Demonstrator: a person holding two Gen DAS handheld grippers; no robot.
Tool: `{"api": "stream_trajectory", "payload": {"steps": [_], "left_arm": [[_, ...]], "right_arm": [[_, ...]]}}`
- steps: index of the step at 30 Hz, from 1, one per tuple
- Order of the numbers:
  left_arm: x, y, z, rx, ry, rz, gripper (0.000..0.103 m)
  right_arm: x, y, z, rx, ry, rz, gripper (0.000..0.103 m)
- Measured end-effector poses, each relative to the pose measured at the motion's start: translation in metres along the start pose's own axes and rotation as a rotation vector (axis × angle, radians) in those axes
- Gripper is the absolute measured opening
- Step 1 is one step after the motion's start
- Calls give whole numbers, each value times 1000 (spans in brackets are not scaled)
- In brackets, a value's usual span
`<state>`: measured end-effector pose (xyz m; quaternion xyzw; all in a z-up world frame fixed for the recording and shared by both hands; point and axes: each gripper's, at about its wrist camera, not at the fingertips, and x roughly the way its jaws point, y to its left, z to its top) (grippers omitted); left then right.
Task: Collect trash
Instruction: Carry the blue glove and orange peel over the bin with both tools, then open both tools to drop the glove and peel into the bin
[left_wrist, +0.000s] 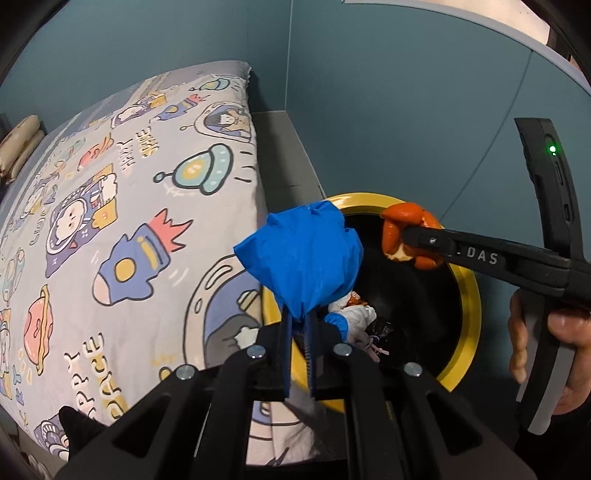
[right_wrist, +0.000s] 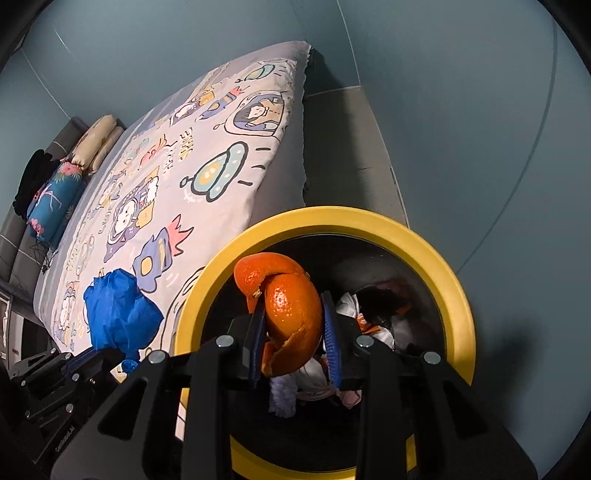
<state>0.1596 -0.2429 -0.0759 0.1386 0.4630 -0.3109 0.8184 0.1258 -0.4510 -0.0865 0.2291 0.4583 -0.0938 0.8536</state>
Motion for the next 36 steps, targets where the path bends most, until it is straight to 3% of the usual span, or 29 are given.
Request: {"api": "stream_trajectory", "payload": {"steps": [13,24,36], "left_arm": [[30,-22,5,3,43,-7,6],[58,-23,3,-75,103,-108,6],[68,-16,1,-126,143,-138,7]], "right_arm": [[11,-20,-6,7,20,-5,27],[23,-30,-7,22,46,-2,27],[30,-32,-8,22,70,3,29]]}}
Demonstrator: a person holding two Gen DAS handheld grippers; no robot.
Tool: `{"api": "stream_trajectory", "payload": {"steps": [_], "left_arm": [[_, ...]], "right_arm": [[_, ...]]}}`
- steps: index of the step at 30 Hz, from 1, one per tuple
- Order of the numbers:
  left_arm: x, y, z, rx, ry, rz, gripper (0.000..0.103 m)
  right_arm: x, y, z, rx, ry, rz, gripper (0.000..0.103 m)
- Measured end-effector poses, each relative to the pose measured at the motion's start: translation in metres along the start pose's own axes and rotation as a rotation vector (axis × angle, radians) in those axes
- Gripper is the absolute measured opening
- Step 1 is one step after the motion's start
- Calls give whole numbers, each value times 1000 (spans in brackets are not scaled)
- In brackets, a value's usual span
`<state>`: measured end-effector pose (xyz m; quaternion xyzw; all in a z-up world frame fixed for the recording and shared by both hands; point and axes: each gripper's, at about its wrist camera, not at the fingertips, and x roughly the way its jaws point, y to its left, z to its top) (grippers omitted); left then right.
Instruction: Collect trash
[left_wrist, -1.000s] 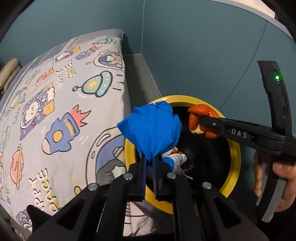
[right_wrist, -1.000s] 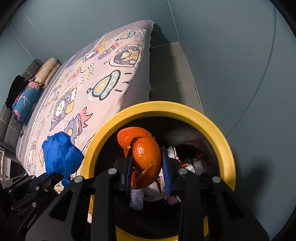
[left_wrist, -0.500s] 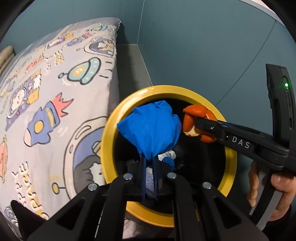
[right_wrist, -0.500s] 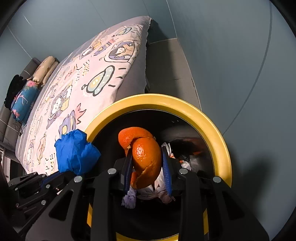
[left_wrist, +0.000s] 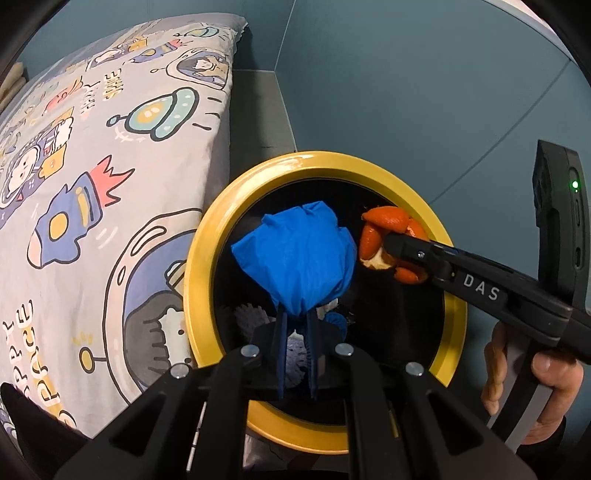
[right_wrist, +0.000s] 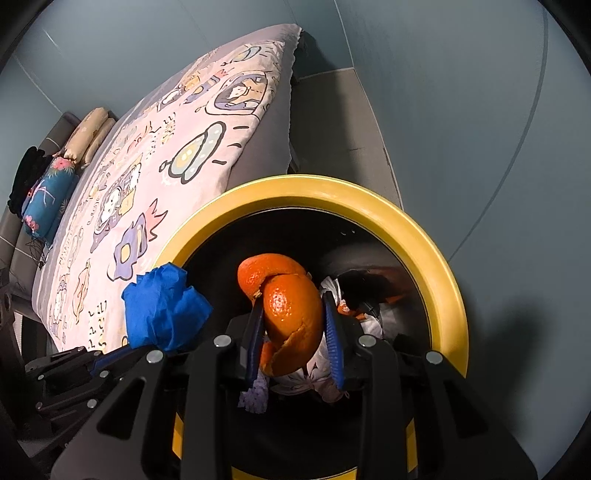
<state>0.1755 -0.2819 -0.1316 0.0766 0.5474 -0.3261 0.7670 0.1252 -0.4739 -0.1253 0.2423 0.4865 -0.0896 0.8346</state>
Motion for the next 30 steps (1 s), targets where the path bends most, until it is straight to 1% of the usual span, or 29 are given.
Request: {"api": "stream_trajectory", "payload": {"steps": [3,6,7,9,10,11,12,13,24,30], "left_arm": [[1,1,1,-2,5,0,7],[2,2,0,-10,14,-15,10],[2,2,0,-9,15,-20,13],[0,2,0,-14,7,-27,26],[-1,2,0,-18,3,-28,37],[-3,3,0,-24,-5,-27,41],[-5,4,-1,-27,-12,-24,41],[-7,5,-1,-28,-16,-24,41],[-18,18,-4,-68,-32,-18,41],[-27,32,-9,-105,-52,-17,41]], "right_arm": [[1,-1,0,0,3,2,30],[1,-2,0,3,5,1,32],[2,-3,0,8,5,3,32],[2,-4,0,15,7,6,35],[2,-6,0,21,5,6,37],[1,-7,1,26,1,6,38],[0,-8,1,30,-3,8,41],[-1,-8,1,32,-7,9,42],[-3,-3,1,14,-10,8,42],[-5,6,3,-1,-15,12,42]]}}
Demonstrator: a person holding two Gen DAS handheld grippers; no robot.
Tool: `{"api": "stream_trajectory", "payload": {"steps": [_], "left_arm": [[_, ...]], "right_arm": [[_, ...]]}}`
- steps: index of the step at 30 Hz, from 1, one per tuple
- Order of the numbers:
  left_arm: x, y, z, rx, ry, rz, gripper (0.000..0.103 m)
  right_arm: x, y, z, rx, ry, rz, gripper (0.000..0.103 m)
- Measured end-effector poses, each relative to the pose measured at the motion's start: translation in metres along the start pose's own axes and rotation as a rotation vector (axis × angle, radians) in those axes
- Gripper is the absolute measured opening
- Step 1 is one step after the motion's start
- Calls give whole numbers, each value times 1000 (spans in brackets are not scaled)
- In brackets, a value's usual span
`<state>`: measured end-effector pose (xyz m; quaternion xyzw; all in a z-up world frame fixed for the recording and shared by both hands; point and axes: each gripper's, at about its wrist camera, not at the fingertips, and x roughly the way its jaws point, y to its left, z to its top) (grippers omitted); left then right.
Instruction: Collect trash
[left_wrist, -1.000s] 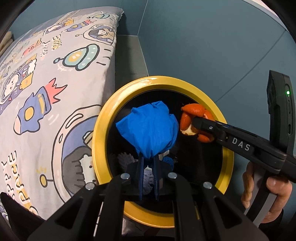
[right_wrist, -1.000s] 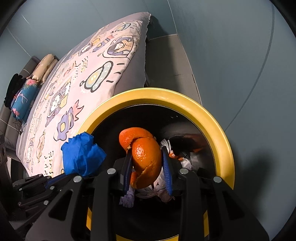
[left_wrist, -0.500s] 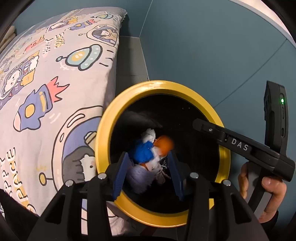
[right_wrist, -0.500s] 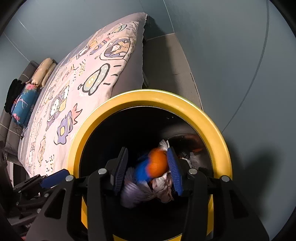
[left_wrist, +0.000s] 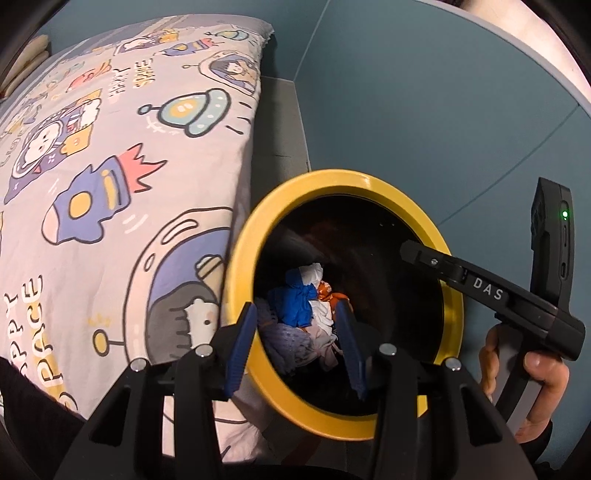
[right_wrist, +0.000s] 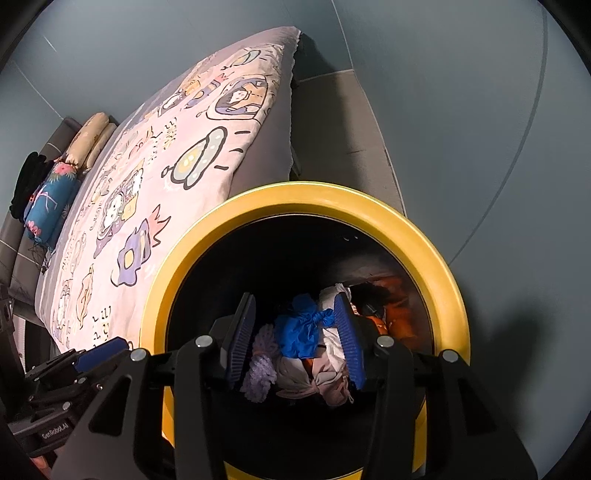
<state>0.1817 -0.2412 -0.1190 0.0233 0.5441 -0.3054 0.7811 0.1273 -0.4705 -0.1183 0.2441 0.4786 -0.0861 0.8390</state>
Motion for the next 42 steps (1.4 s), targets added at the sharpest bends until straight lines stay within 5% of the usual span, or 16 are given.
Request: {"api": "stream_trajectory", "payload": {"steps": [34,42], "left_arm": [[-101,158,-79,-326,-166,184,41],[-127,192,-107,-402,-229,259,51]], "right_arm": [[9,181,-36,-396,54,157,48],[20,222,-55,-448,87,230,56]]}}
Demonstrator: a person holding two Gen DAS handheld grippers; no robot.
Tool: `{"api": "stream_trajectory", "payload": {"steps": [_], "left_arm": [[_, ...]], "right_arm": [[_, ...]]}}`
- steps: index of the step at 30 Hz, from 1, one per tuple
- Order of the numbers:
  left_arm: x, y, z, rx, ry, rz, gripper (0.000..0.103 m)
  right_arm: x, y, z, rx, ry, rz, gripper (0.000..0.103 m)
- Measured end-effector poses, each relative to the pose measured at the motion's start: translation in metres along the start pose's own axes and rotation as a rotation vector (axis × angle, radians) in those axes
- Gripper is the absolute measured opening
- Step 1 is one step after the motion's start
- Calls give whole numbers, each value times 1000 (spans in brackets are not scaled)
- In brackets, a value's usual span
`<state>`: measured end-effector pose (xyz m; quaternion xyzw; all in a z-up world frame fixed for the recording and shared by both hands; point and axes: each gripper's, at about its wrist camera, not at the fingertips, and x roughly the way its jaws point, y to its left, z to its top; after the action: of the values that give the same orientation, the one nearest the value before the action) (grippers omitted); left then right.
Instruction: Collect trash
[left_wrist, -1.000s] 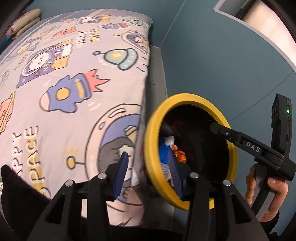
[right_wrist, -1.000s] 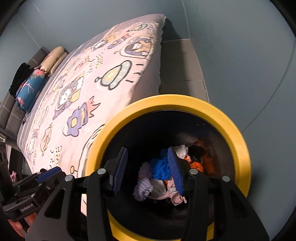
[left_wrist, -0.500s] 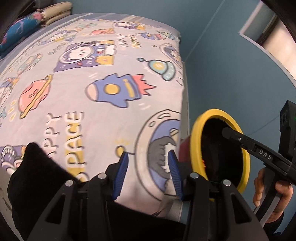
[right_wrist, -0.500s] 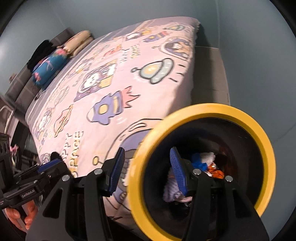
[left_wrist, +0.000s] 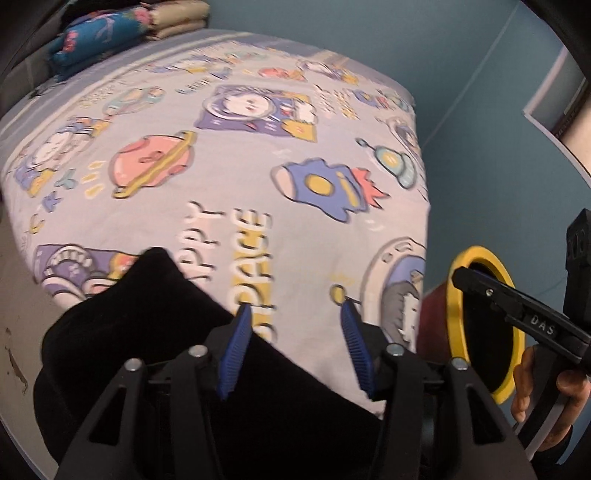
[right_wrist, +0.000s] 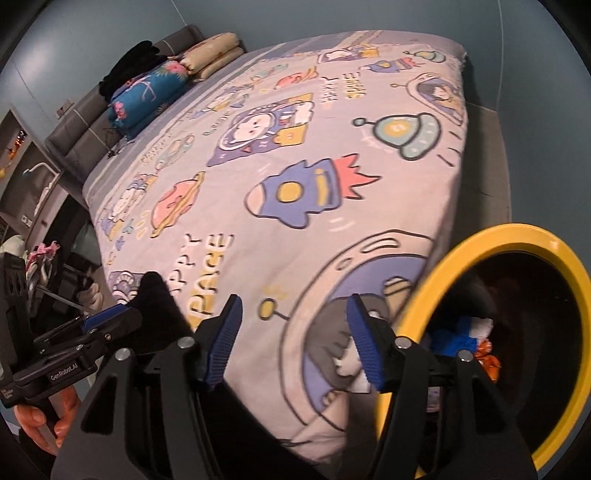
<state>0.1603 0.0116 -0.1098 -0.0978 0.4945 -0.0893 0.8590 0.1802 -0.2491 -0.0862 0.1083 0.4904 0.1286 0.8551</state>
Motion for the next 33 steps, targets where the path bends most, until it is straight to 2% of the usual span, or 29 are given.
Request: {"api": "stream_trajectory", "payload": {"steps": [7,13,16,22,25,33], "left_arm": [[-30,34,-10,-50,-137,61,67],[-55,49,-15,-83,-263,84,78],[-69,52,-21,-73,-341,135,85],[-91,48,-31,-52,-465,167,95],[-106,45,-38,-44,-545,189,95],[-138,33,-54,-43,-678,221,95]], "right_arm": [[-4,17,-1,18,-60,15,69],[-22,31,-6,14,-179,1,85],[-30,38,-10,8,-231,-17,88],[-52,50,-22,-12,-379,-53,93],[-69,58,-30,-38,-473,-64,95],[-97,72,-49,-75,-652,-112,95]]}}
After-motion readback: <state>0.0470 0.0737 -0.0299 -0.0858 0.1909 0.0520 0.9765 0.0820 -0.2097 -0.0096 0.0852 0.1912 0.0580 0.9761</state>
